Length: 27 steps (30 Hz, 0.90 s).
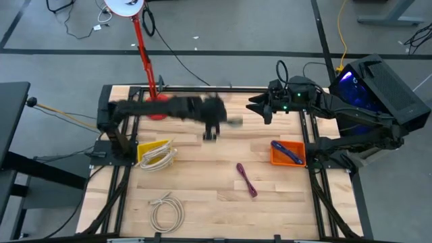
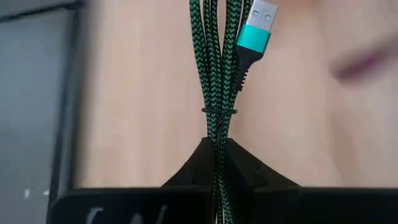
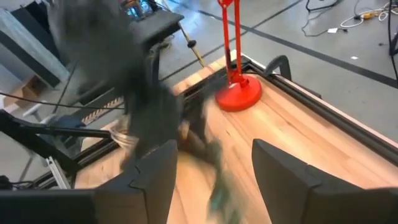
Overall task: Pick & Place USB Port
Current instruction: Put the green USB cable into the orange bin
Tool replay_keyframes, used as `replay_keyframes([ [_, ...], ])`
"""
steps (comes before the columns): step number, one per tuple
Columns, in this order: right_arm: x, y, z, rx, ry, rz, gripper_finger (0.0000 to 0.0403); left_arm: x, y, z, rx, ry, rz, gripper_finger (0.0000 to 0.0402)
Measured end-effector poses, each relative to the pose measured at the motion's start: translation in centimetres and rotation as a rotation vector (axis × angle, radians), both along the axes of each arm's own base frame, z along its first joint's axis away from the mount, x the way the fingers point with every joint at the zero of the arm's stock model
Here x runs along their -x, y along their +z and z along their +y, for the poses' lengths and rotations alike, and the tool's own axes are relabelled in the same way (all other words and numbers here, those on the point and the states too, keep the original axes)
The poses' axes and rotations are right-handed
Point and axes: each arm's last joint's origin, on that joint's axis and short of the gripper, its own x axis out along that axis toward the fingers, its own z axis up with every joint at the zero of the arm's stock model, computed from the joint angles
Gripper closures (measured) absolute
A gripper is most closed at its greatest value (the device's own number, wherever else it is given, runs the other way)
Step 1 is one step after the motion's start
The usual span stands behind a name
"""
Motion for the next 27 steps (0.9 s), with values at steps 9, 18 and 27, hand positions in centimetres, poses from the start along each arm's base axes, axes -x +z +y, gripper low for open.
replay_keyframes([
  [9, 0.1, 0.0, 0.0, 0.021, -0.003, 0.012, 0.0195, 5.3, 12.2, 5.6, 0.145, 0.132, -0.53, 0.0385],
  [18, -0.3, 1.7, -0.2, 0.124, -0.02, -0.153, 0.0195, 4.9, 15.0, 4.6, 0.23, 0.024, -0.79, 0.0385],
  [27, -0.3, 2.2, -0.2, 0.161, -0.013, -0.201, 0.0195, 2.4, 13.5, 4.3, 0.305, -0.011, -0.796, 0.0385],
])
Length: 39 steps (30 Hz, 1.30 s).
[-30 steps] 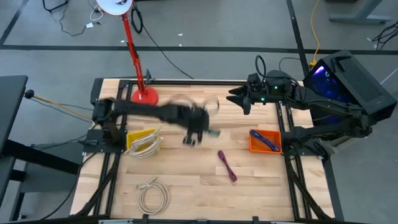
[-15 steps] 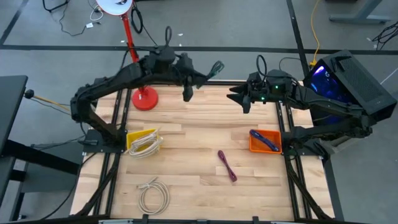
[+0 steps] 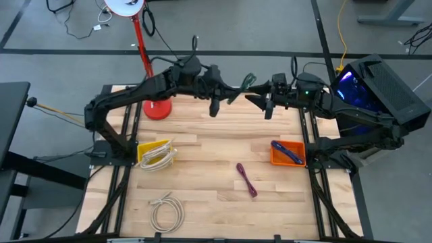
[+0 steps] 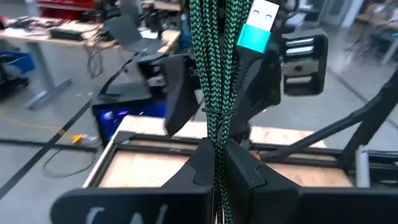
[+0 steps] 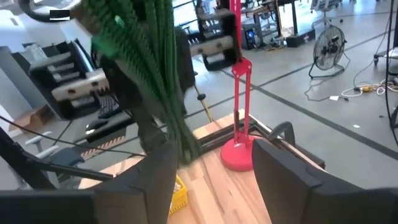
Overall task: Pick & Place USB Port
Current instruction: Put the green USB cable into the orange bin
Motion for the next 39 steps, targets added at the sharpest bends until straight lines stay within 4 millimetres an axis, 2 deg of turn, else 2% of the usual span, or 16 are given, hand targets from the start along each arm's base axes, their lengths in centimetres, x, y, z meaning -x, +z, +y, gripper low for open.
replay_keyframes([
  [5, 0.0, 0.1, 0.0, 0.021, 0.005, -0.009, 0.0195, -1.8, -1.1, -0.4, 0.024, -0.041, -0.018, 0.0385],
  [10, 0.1, 0.0, 0.0, 0.02, -0.001, 0.003, 0.0198, -2.7, -1.8, -0.2, 0.039, -0.041, -0.021, 0.0385],
  [20, 0.1, 0.1, 0.0, 0.03, 0.01, -0.005, 0.0242, -2.5, -1.9, 0.5, 0.055, -0.038, -0.018, 0.0386],
  [39, 0.3, 0.6, 0.3, 0.038, 0.08, -0.042, 0.0245, -2.4, -2.6, 1.6, 0.03, 0.016, 0.024, 0.0387],
])
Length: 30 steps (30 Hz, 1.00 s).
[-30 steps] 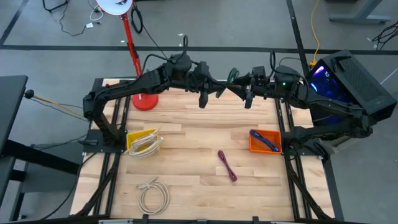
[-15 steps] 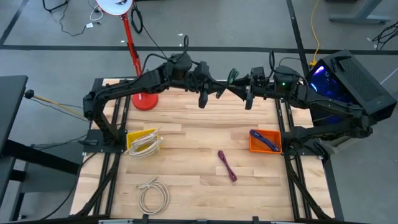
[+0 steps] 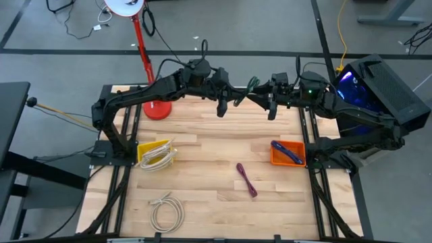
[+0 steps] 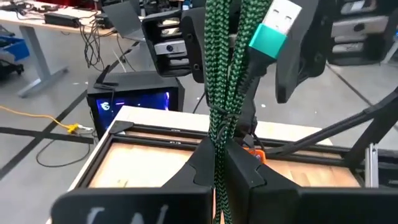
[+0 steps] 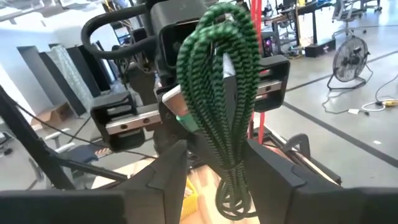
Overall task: Pick & Place USB Port
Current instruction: Put the green USB cable into the orange bin
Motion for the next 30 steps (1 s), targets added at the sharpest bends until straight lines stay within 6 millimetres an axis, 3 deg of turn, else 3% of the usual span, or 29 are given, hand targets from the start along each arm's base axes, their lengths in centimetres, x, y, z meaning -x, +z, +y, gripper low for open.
replay_keyframes([
  [7, 0.0, 0.0, -0.1, 0.021, -0.035, -0.002, 0.0258, -0.4, 0.3, -1.2, 0.02, -0.038, -0.032, 0.0387],
  [14, 0.1, 0.1, -0.1, 0.066, -0.033, 0.004, 0.0384, -1.6, -0.1, -2.4, 0.034, -0.07, -0.064, 0.0386],
  [24, 0.0, 0.0, -0.1, 0.055, -0.035, 0.01, 0.0393, -1.4, 0.0, -2.2, 0.106, -0.06, -0.064, 0.0328],
  [30, 0.0, -0.3, -0.2, 0.047, -0.054, 0.04, 0.0393, -1.2, 0.0, -1.7, 0.124, -0.05, -0.059, 0.0267],
])
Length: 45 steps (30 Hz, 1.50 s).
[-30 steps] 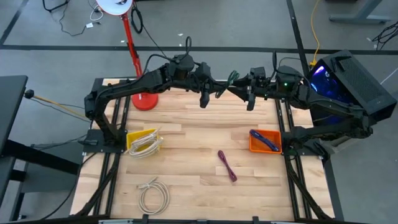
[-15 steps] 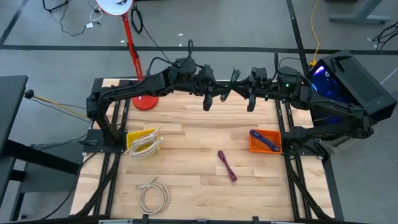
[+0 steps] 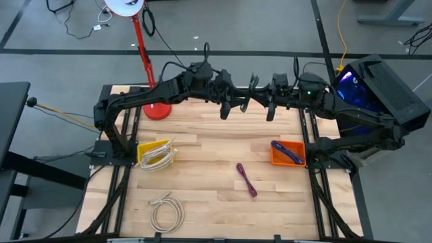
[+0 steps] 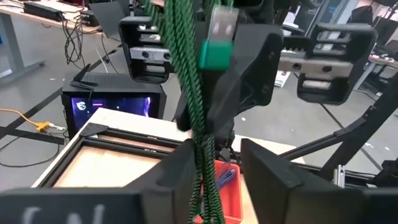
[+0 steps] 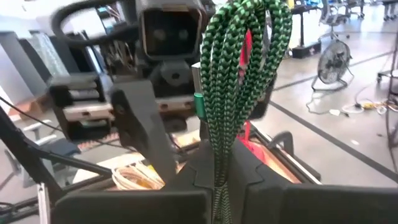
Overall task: Pick & Place USB Port
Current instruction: Put the green USB cable into the orange bin
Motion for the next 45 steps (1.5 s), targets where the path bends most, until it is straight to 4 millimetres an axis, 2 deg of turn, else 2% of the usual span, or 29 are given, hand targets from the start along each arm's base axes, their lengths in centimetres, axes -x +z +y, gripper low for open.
replay_keyframes([
  [6, 0.2, -0.9, -0.2, -0.018, -0.048, 0.093, 0.0394, 0.7, 0.5, 0.8, 0.002, 0.017, 0.001, 0.0207],
  [9, 1.4, -1.7, -0.8, -0.055, -0.093, 0.201, 0.0394, 1.7, 0.6, 1.7, 0.012, 0.053, 0.048, 0.0193],
  [15, 5.4, -4.1, -1.4, -0.239, -0.209, 0.506, 0.0395, 3.2, -0.6, 3.0, 0.04, 0.097, 0.214, 0.0192],
  [18, 7.0, -5.1, -0.8, -0.358, -0.19, 0.638, 0.0396, 3.5, -1.2, 2.8, 0.038, 0.086, 0.286, 0.0197],
  [24, 8.9, -7.1, 1.1, -0.514, -0.114, 0.931, 0.0396, 3.4, -1.6, 2.1, 0.016, 0.065, 0.332, 0.0199],
  [27, 9.5, -7.7, 1.8, -0.543, -0.117, 1.031, 0.0396, 3.3, -1.6, 1.8, -0.005, 0.056, 0.33, 0.02],
  [32, 9.5, -9.2, 2.3, -0.607, -0.071, 1.09, 0.0396, 3.2, -1.6, 1.5, -0.012, 0.048, 0.332, 0.02],
  [39, 9.8, -13.4, 3.1, -0.745, 0.004, 1.222, 0.0396, 3.2, -1.6, 1.5, -0.013, 0.049, 0.332, 0.02],
  [45, 9.9, -16.1, 3.4, -0.762, 0.02, 1.273, 0.0397, 3.2, -1.6, 1.5, -0.014, 0.052, 0.333, 0.02],
])
